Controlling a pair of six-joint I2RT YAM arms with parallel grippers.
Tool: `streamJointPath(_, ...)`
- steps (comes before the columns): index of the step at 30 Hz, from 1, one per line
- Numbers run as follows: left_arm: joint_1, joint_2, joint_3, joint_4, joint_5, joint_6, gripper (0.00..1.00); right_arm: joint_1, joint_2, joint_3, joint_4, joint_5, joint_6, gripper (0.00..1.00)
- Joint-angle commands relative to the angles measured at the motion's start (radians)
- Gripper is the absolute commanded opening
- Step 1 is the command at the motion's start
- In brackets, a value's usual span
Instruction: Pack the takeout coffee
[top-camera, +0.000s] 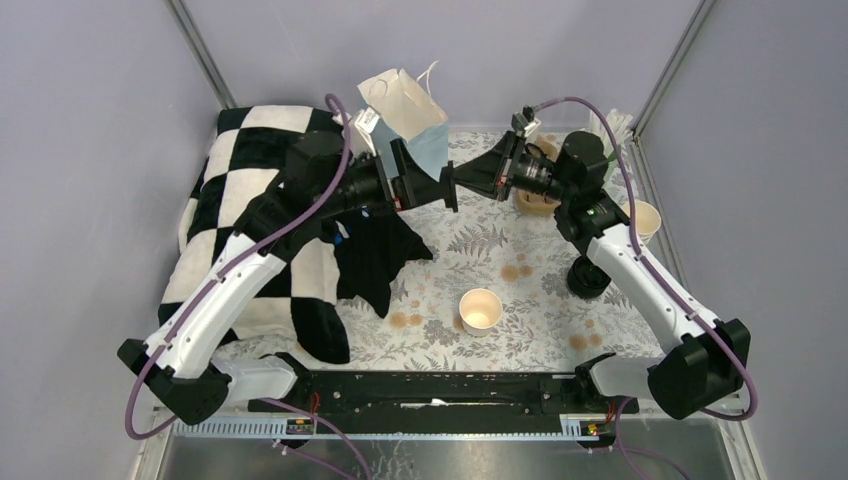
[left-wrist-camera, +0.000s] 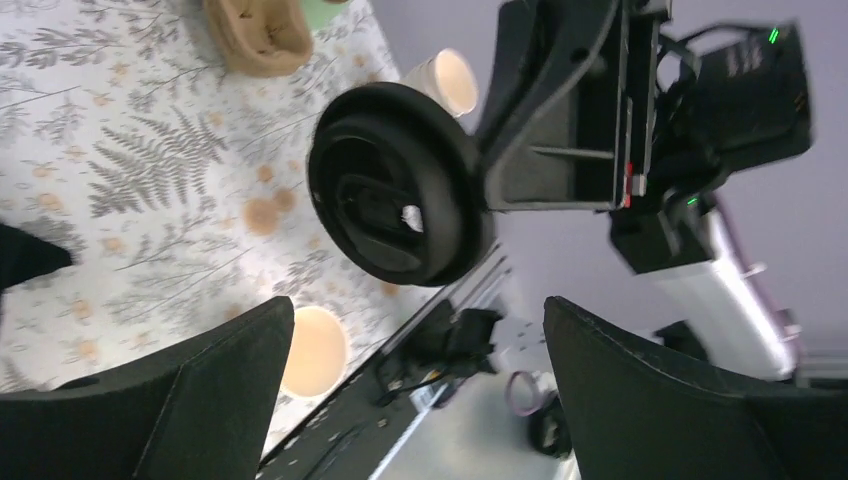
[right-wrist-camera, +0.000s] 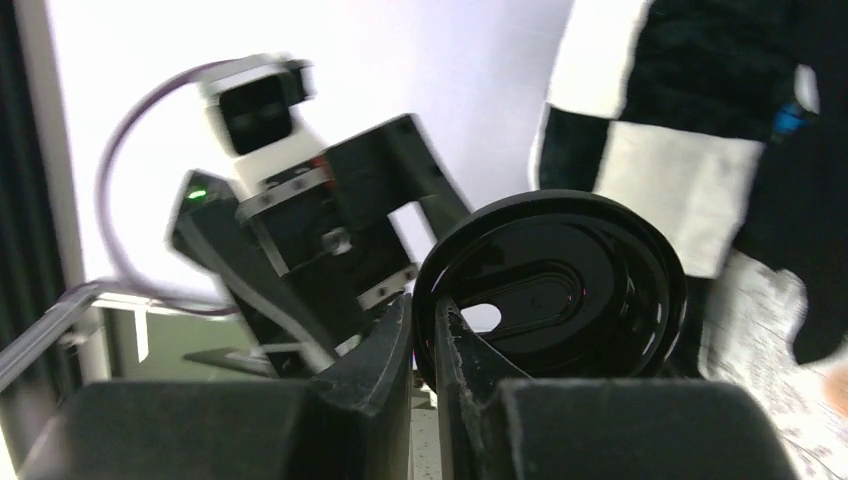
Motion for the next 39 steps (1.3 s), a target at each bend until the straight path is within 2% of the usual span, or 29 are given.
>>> streamJointPath(1,0.056,-0.1,-0.096,0.245,0.099,-0.258,0.99,0.007,-0.055,-0.005,0.309,-0.037,0.214,0.15)
streamJointPath(8,0.085,-0.157,-0.246,0.481,0.15,-0.463,0.99,0.015,-0.064,-0.016,0.447,-0.047,0.333,0.15)
streamJointPath(19,0.083,-0.121,-0.285,0.656,0.205,-0.563,0.99,0.03,-0.049,-0.004,0.456,-0.066,0.342,0.14)
streamJointPath(39,0.083,-0.081,-0.263,0.643,0.22,-0.55,0.99,0.052,-0.031,-0.033,0.479,-0.053,0.341,0.14)
